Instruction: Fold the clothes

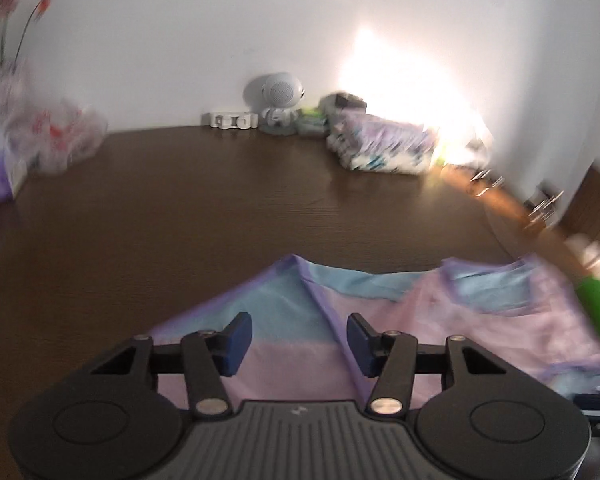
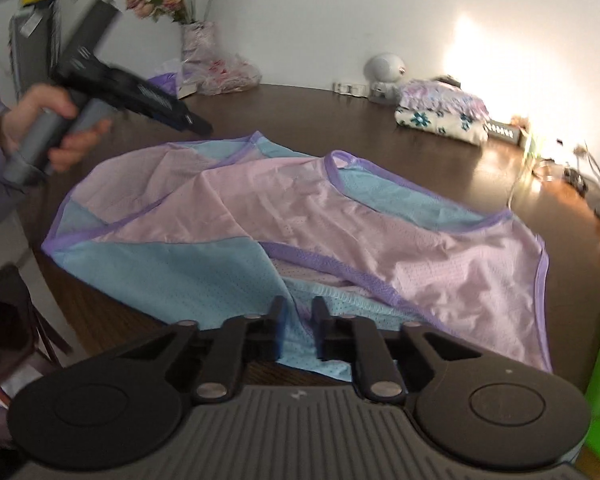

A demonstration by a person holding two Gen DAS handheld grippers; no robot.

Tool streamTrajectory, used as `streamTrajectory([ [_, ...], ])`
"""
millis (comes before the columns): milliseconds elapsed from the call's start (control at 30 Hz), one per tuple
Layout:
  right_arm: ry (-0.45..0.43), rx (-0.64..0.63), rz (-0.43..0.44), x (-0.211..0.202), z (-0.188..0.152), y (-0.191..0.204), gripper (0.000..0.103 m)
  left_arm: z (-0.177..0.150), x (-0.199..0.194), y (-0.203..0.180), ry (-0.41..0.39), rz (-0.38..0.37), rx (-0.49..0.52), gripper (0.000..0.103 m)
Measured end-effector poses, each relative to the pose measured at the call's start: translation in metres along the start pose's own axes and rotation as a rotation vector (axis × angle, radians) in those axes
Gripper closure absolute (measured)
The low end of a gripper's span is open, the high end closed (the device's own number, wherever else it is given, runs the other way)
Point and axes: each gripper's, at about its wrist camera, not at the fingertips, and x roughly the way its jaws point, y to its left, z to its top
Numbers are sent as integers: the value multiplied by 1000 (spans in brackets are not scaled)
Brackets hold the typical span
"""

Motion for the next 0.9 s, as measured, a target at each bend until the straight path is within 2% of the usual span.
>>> streamTrajectory([
  [100,6,3,-18,-4,-6,1,97,0,24,-12,59,0,56,58],
  [167,20,-5,-33,-13,-11,4,98,-5,32,-11,63,25,55,58],
  [300,36,0,-54,-27,-19,7,98,-13,33,-8,43,66,28,48],
  [400,2,15,-57,-34,-16,5,95,-10,31,-6,74,79,4,50],
  [567,-64,44,-57,-38,-11,-1,83,19,42,-2,115,74,-110,52],
  [733,-58,61,-41,-25,-13,2,82,48,55,1,154,69,-228,51],
  [833,-54,58,-30,-23,-16,5,77,66,62,3,177,66,-298,52],
  [900,-57,64,-25,-25,-18,4,75,64,70,10,181,48,-337,52],
])
